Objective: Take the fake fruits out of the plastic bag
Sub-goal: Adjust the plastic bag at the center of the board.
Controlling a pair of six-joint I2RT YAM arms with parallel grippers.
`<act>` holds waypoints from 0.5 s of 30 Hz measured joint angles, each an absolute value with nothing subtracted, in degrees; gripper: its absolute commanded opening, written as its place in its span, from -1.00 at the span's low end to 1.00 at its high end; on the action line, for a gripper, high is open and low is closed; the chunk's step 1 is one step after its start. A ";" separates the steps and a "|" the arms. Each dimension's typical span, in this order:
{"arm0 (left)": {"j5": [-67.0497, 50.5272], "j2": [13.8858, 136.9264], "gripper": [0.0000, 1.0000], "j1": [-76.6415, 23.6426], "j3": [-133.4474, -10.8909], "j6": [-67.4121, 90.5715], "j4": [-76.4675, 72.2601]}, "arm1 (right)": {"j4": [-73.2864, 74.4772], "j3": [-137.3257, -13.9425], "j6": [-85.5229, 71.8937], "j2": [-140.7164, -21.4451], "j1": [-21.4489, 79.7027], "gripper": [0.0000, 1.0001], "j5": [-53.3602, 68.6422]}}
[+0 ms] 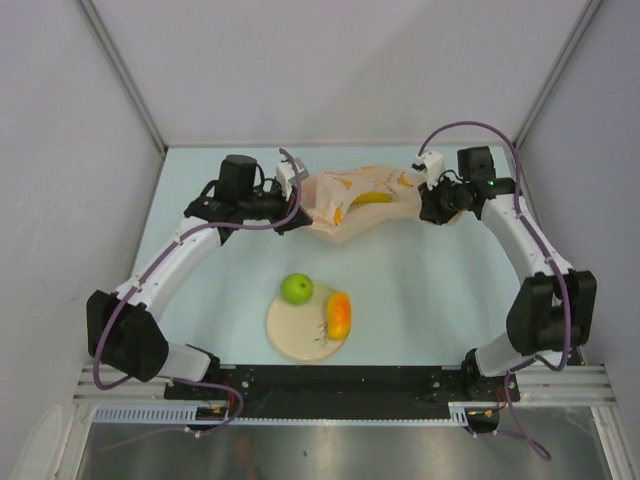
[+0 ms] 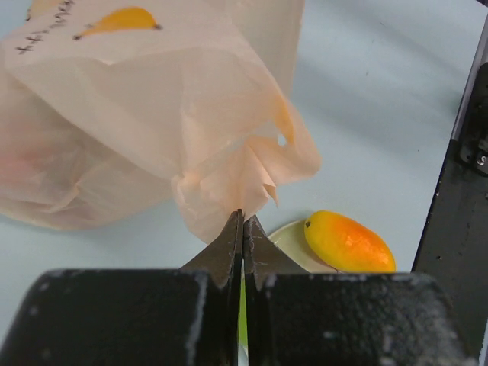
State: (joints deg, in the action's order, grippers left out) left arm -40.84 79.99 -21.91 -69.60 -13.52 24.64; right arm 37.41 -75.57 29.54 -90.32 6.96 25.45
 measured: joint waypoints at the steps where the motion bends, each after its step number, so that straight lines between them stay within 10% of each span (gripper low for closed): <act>1: -41.01 80.01 -1.00 -22.04 -69.69 -13.50 24.88 | 39.77 -75.57 31.29 -88.03 6.96 -0.06 26.59; 7: -41.15 80.49 -1.00 -22.00 -72.23 -13.56 27.35 | 44.73 -75.53 37.41 -84.07 14.87 0.85 32.03; 15: -40.66 80.47 -1.00 -22.00 -74.63 -13.50 30.68 | 40.25 -75.64 38.76 -84.01 20.53 0.46 39.31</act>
